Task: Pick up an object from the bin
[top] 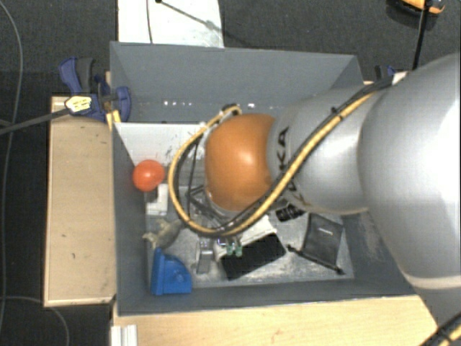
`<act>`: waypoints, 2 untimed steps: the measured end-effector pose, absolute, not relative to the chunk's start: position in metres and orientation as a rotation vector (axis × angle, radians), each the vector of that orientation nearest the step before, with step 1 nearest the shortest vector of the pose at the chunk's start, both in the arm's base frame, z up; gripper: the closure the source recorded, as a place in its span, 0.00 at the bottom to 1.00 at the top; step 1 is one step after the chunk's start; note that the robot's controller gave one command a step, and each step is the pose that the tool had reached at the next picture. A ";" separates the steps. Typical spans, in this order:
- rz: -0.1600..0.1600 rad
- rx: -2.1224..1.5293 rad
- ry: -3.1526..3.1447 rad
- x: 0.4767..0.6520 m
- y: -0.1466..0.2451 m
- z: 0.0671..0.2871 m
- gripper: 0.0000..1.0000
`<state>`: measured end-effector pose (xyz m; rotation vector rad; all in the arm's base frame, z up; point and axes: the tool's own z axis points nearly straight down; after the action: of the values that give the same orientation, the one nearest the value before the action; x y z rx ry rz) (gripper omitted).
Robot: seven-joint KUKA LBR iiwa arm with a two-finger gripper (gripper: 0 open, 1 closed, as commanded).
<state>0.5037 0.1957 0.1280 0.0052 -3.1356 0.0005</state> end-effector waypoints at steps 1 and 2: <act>-0.002 -0.003 -3.143 0.506 0.195 0.132 0.00; -0.002 -0.154 -3.135 0.504 0.185 0.137 0.00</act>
Offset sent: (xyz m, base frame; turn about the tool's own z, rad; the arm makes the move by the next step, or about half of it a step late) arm -0.0012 -0.0366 0.0215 0.3221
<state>0.5043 0.1848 0.1374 -0.1544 -3.1352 -0.0017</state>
